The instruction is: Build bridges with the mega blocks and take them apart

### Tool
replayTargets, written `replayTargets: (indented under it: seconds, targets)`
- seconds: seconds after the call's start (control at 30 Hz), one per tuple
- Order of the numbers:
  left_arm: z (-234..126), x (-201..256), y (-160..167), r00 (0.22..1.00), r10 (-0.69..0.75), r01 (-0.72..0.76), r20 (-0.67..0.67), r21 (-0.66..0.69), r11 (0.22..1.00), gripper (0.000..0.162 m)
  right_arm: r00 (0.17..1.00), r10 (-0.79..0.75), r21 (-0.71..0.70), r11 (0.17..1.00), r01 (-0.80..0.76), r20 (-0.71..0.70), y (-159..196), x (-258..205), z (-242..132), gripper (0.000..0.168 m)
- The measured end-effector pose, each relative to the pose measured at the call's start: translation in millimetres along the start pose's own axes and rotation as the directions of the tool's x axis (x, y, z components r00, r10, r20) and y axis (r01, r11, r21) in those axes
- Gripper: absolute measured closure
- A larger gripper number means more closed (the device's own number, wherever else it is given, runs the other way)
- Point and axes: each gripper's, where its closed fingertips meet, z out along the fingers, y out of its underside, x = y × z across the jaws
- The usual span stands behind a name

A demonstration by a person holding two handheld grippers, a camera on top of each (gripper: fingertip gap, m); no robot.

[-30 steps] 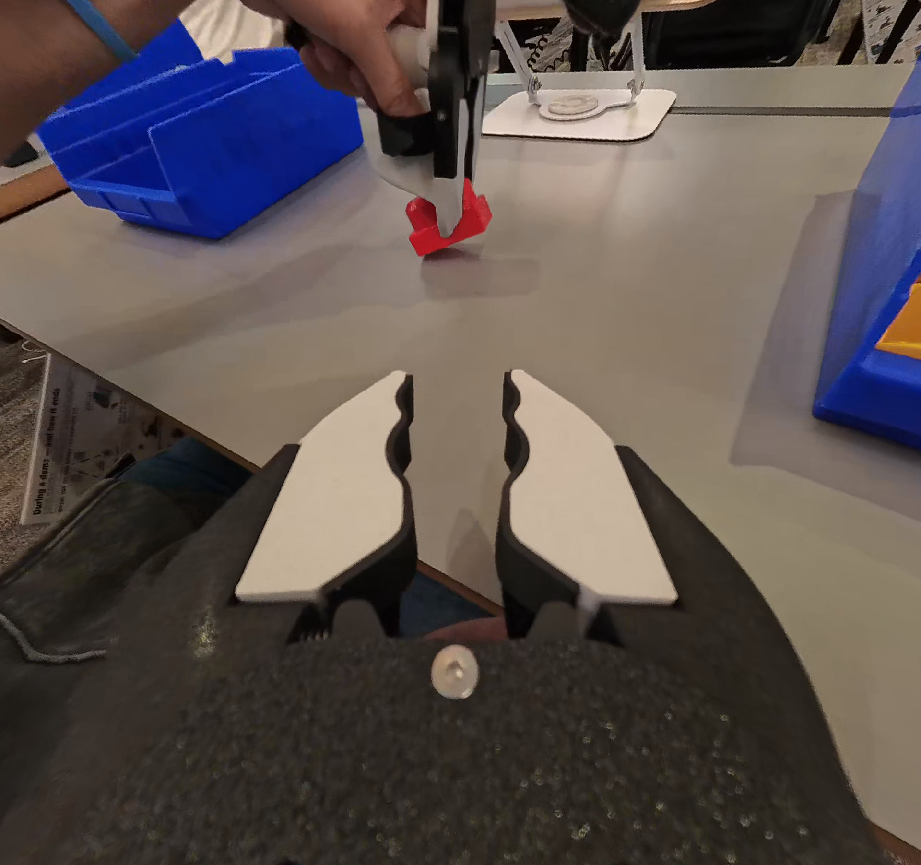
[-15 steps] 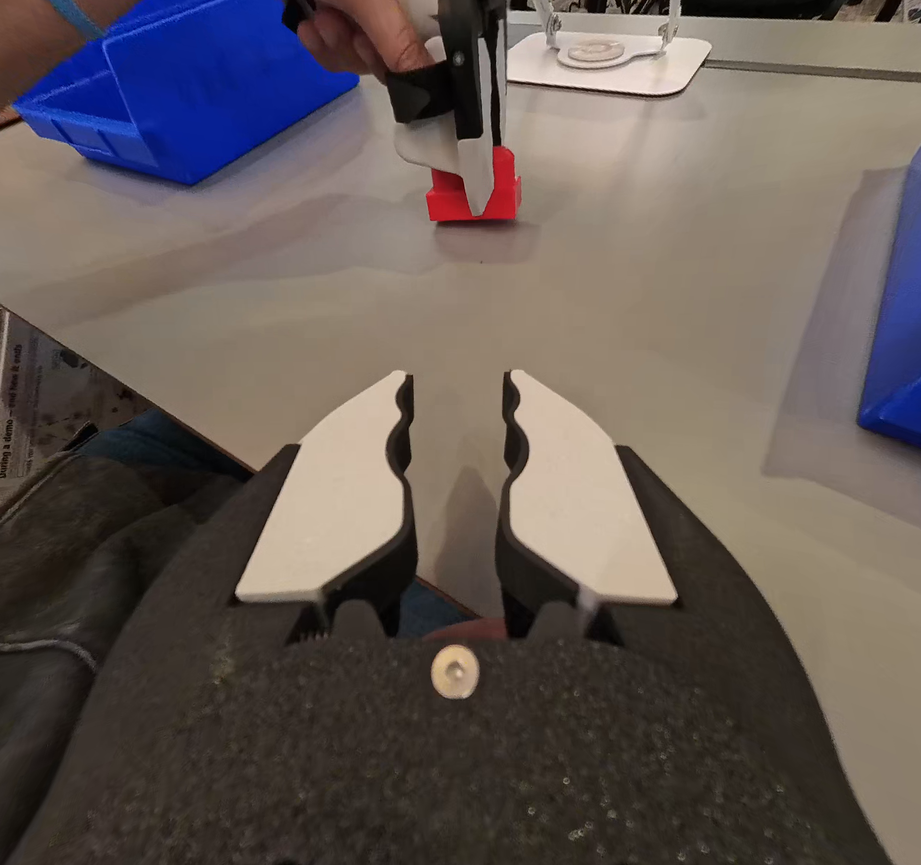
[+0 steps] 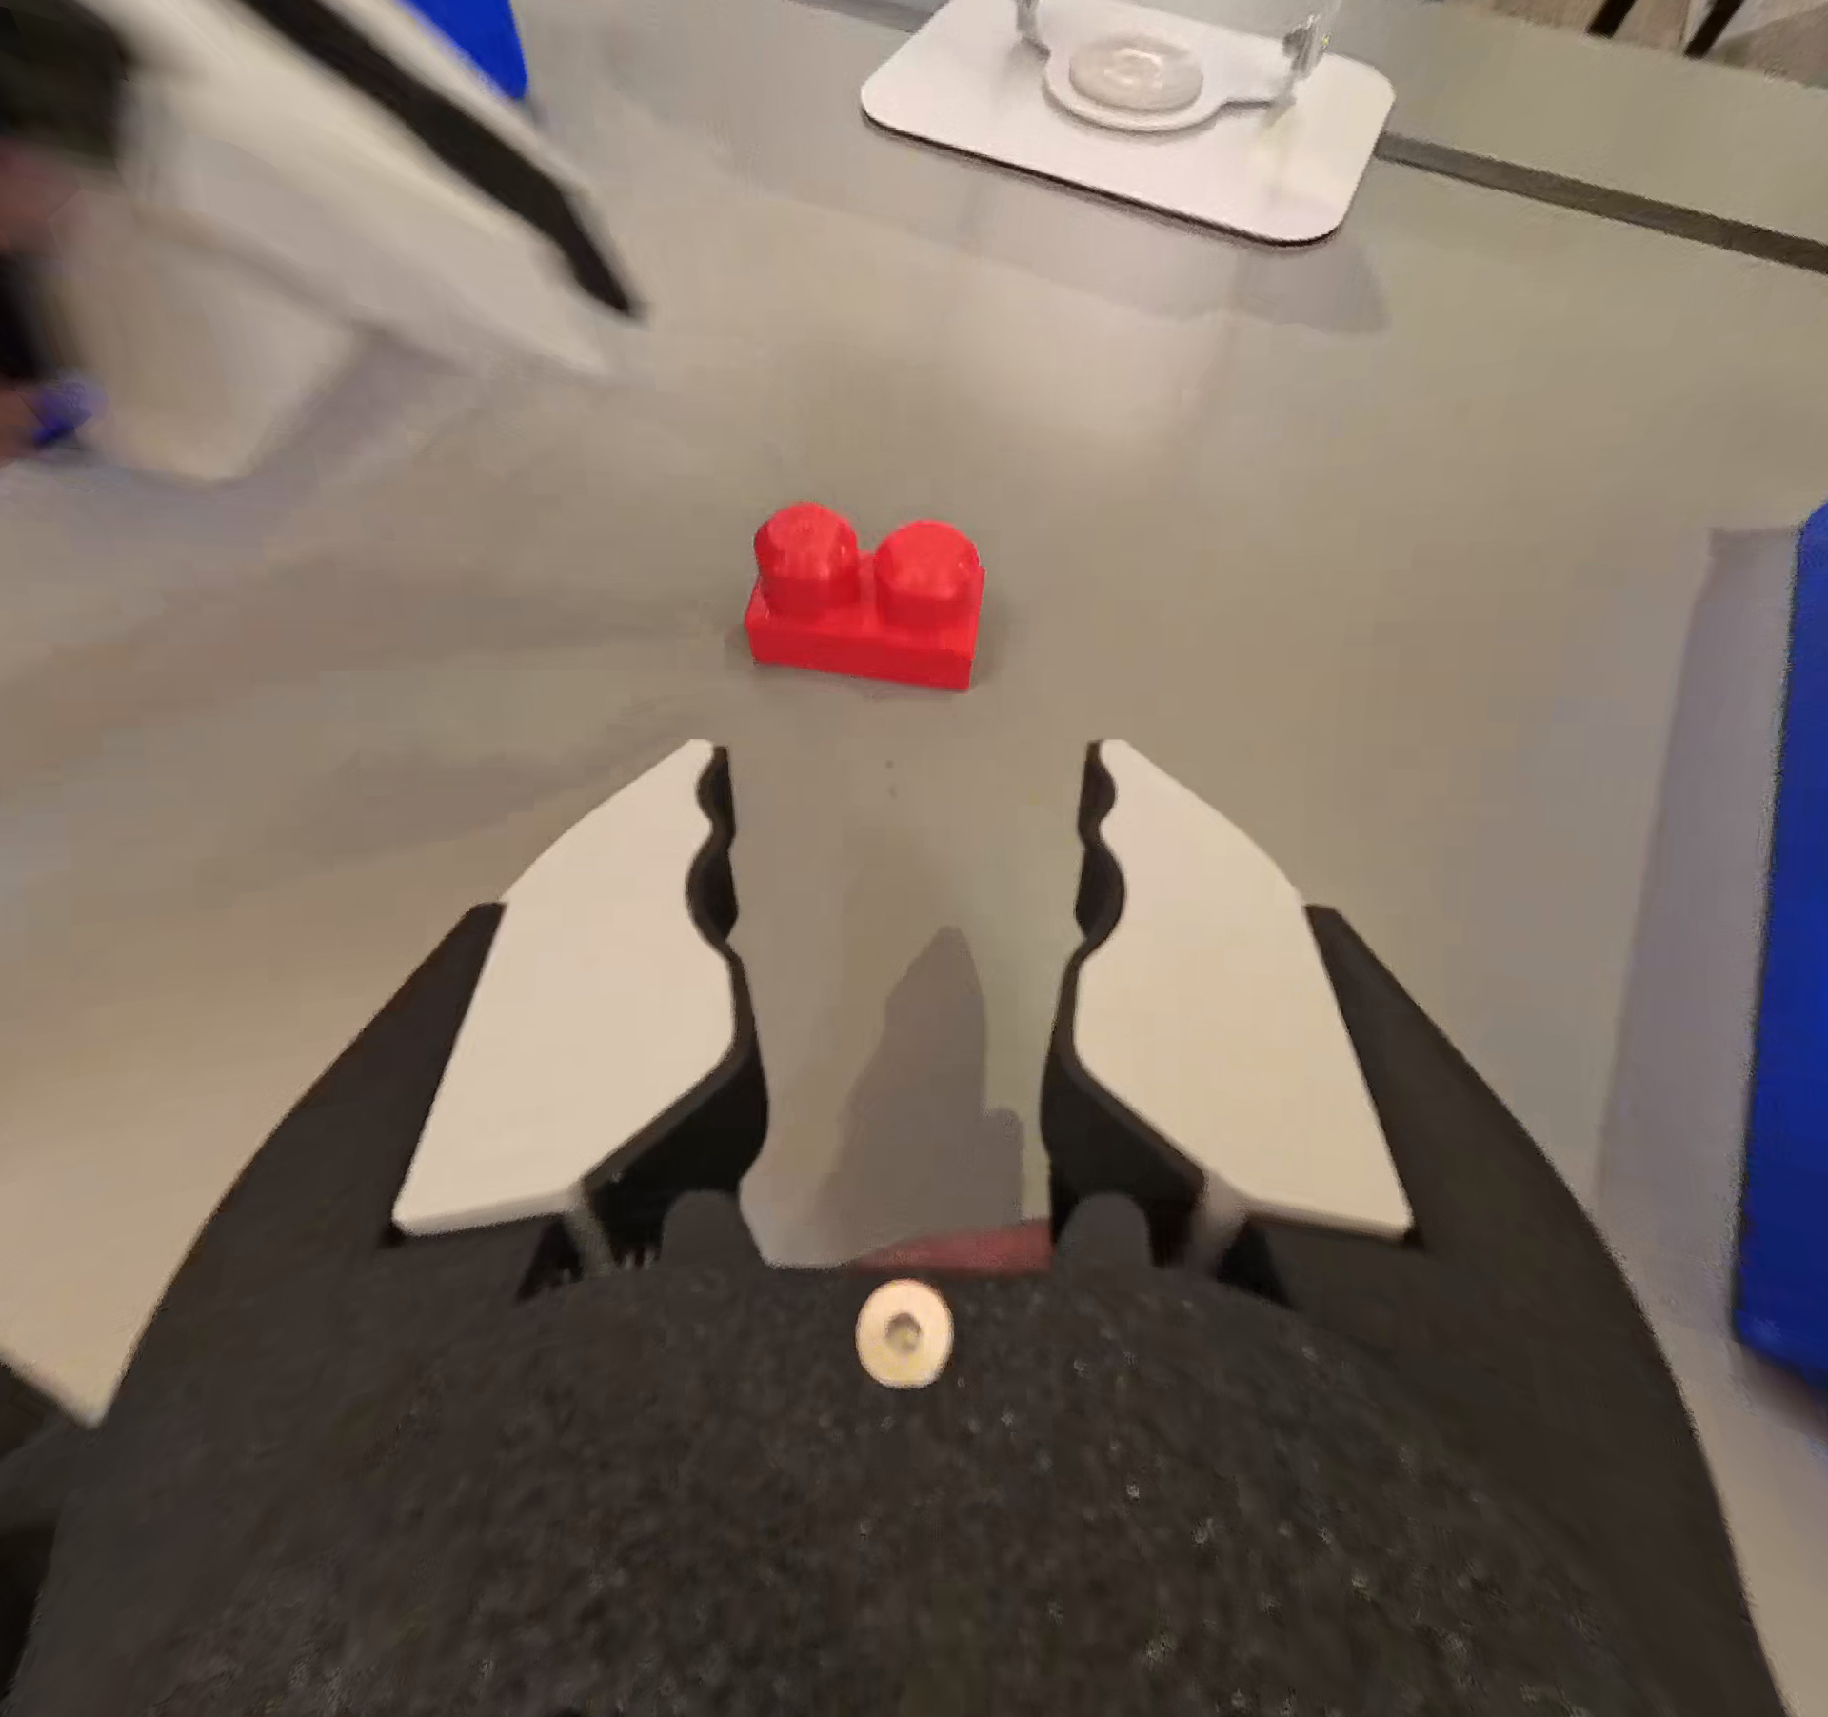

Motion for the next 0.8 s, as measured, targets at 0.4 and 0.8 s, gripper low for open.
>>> replayTargets:
  seconds: [0.4,0.8]
  targets:
    - [-84,60,142,0.98,-0.199,0.184,0.024,0.285,0.941,0.122,0.994,0.047,-0.208,0.976,-0.067,-0.096,5,-16,89,0.09]
    - [-83,111,137,0.997,-0.041,0.056,-0.059,0.275,0.96,0.122,0.992,-0.122,0.066,0.99,0.123,-0.013,-68,-4,10,0.097]
